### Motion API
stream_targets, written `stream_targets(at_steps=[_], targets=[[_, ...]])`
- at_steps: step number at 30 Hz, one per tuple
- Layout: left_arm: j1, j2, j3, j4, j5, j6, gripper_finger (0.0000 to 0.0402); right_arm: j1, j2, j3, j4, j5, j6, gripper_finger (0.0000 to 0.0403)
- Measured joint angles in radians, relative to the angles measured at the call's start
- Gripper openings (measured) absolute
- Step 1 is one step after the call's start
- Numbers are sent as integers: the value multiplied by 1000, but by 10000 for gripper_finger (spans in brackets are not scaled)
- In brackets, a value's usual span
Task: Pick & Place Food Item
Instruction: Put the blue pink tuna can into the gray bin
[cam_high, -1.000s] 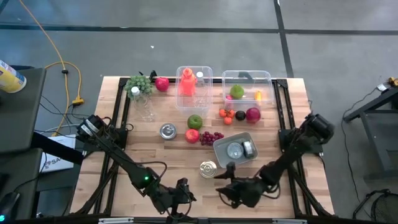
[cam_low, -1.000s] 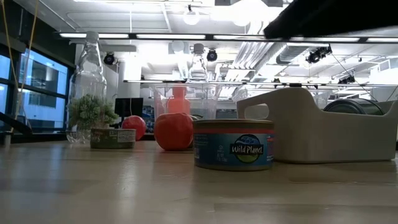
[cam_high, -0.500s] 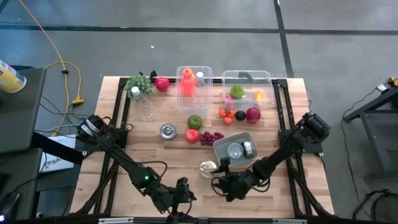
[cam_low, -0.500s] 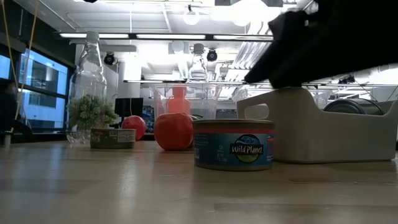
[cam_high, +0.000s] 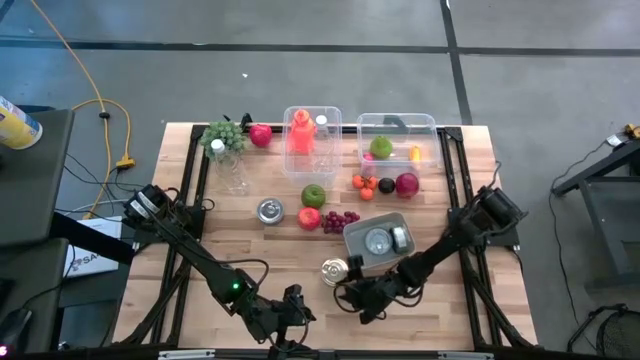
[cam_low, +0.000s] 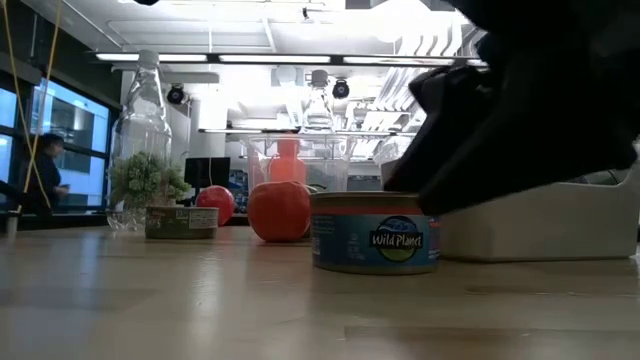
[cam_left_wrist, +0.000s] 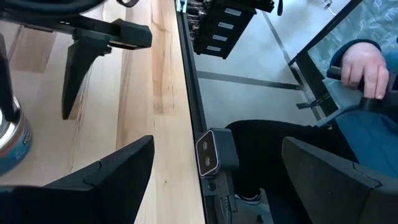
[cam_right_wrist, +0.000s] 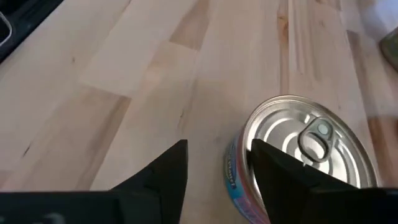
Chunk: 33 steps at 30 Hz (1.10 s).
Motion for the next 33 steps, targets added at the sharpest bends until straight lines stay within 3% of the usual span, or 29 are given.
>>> stream_targets(at_steps=[4, 13, 24, 33], targets=[[0, 0, 0, -1, -1, 0, 342, -24, -2, 2, -37, -14, 28, 151], [-2, 0, 0, -3, -3, 0, 342, -28, -2, 2, -92, 68, 13, 113], [-5, 0, 0, -6, -3, 0, 342, -48, -4, 2, -136, 99, 35, 9], [-6, 0, 0, -6, -3, 0, 342, -45, -2, 0, -115, 135, 57, 4]])
